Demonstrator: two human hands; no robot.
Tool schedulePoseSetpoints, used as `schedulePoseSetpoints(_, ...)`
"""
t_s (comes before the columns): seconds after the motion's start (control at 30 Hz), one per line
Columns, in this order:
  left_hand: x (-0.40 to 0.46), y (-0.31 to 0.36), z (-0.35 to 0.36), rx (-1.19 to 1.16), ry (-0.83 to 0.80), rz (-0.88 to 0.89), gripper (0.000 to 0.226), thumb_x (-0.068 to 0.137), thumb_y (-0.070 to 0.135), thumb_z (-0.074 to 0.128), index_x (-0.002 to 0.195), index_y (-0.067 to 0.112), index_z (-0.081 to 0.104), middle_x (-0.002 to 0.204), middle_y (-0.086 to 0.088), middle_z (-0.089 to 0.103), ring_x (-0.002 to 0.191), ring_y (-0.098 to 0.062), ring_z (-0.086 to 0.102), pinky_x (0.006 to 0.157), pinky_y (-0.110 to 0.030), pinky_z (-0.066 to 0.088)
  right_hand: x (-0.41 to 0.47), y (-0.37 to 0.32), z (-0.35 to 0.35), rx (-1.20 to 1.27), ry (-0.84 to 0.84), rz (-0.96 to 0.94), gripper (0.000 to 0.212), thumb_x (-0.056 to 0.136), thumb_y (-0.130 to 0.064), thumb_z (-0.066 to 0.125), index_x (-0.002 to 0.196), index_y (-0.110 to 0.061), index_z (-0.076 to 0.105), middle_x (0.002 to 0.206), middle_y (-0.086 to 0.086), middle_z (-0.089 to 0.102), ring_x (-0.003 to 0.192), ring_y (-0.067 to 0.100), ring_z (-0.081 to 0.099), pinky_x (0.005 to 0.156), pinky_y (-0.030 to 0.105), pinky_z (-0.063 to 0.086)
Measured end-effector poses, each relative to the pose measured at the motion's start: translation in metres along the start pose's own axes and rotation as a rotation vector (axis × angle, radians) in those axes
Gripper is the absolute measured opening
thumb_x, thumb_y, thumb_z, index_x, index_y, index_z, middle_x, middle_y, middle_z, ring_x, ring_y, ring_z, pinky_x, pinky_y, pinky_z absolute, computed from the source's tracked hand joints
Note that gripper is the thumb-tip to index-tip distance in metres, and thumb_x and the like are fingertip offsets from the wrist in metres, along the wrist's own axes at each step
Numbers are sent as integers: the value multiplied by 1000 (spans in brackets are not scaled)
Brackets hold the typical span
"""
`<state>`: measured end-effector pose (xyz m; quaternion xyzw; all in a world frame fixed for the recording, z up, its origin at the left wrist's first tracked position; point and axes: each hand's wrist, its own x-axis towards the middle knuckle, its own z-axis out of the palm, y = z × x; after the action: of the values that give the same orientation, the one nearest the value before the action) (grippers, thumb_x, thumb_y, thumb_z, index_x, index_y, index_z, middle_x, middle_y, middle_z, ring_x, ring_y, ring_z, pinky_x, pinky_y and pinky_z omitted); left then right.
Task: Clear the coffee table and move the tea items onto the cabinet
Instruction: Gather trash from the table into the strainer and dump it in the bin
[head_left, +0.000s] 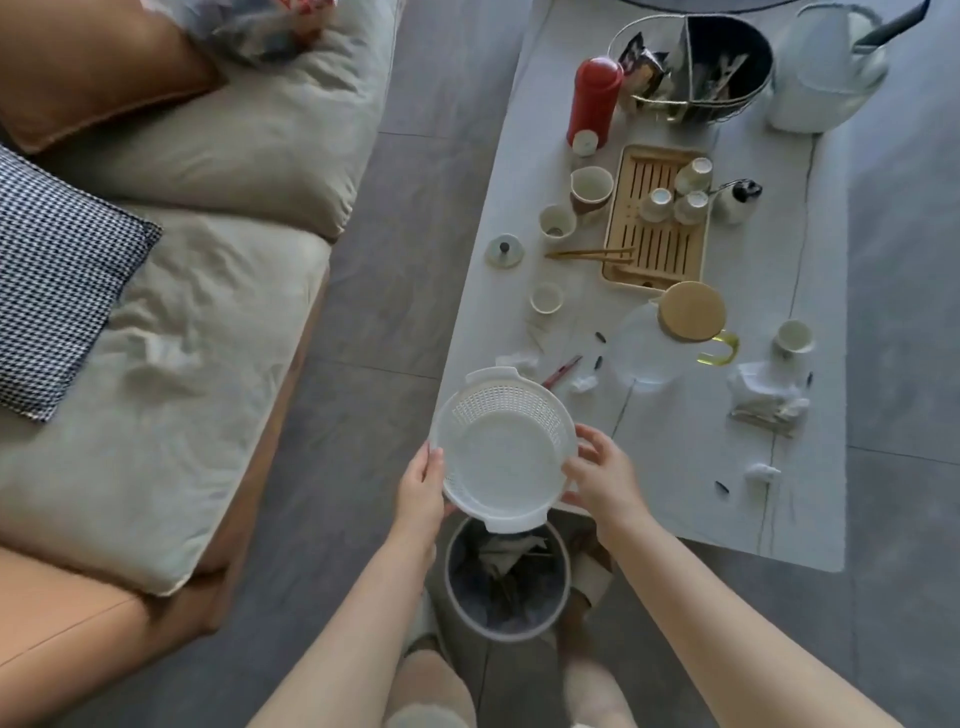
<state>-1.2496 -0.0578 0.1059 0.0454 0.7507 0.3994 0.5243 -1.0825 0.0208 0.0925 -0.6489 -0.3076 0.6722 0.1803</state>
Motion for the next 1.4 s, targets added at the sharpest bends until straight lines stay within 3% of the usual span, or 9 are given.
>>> schedulePoseSetpoints(0.2, 44, 6, 11, 162, -21, 81, 39, 99, 16, 44, 138, 16, 46, 130, -7, 59, 118, -22, 57, 102, -45, 46, 44, 11, 0, -19, -35, 53, 41, 86, 1, 55, 122, -19, 52, 111, 4, 62, 92, 17, 62, 57, 28, 56)
schedulePoseSetpoints(0.27, 60, 3, 9, 175, -19, 77, 41, 97, 10, 46, 137, 18, 48, 127, -4, 61, 111, -16, 60, 97, -38, 50, 57, 17, 7, -6, -33, 72, 38, 86, -1, 57, 118, -21, 53, 107, 0, 61, 89, 13, 62, 53, 25, 55)
schedulePoseSetpoints(0.43, 104, 1, -4, 206, 12, 28, 46, 89, -3, 44, 125, 20, 58, 103, 5, 68, 73, 2, 66, 51, -15, 51, 92, 31, 34, -43, -7, 98, 41, 86, -1, 57, 121, -21, 53, 112, 1, 59, 99, 21, 60, 69, 33, 58)
schedulePoseSetpoints(0.57, 134, 10, -25, 314, 35, 114, 51, 82, -5, 43, 121, 21, 61, 112, 0, 68, 98, -13, 63, 73, -20, 50, 118, 44, 53, -99, 21, 59, 29, 90, -20, 57, 119, -18, 56, 115, 4, 62, 101, 17, 60, 71, 28, 56)
schedulePoseSetpoints(0.7, 163, 20, -47, 435, 39, 160, 56, 80, -1, 42, 111, 42, 61, 104, 18, 67, 97, -5, 60, 76, -22, 46, 150, 62, 61, -451, 149, 34, 35, 91, -22, 55, 125, -17, 53, 124, 6, 58, 115, 22, 54, 95, 38, 47)
schedulePoseSetpoints(0.87, 187, 19, -63, 463, 69, 159, 54, 82, 4, 44, 113, 44, 61, 92, 35, 64, 90, 11, 57, 70, -15, 42, 182, 79, 67, -870, 167, -48, 44, 90, -17, 55, 133, -21, 44, 136, 9, 43, 125, 26, 38, 95, 38, 41)
schedulePoseSetpoints(1.1, 204, 16, -64, 432, 30, 176, 48, 85, 8, 44, 118, 40, 61, 108, 24, 66, 101, 2, 59, 79, -24, 46, 205, 103, 92, -1262, 196, -164, 45, 86, -19, 60, 126, -28, 42, 140, 8, 35, 124, 28, 33, 86, 36, 43)
schedulePoseSetpoints(1.2, 206, 17, -65, 425, 18, 179, 49, 85, 9, 44, 116, 43, 61, 104, 27, 66, 100, 6, 59, 75, -20, 45, 210, 109, 89, -1169, 267, -165, 34, 87, -7, 54, 117, -23, 51, 124, 6, 48, 113, 27, 40, 73, 34, 44)
schedulePoseSetpoints(1.4, 204, 23, -61, 418, 31, 171, 50, 85, 9, 43, 116, 45, 61, 107, 23, 66, 104, -3, 59, 81, -26, 45, 191, 72, 69, -508, 353, -114, 15, 93, -24, 50, 105, -23, 60, 98, 0, 65, 90, 20, 60, 73, 37, 51)
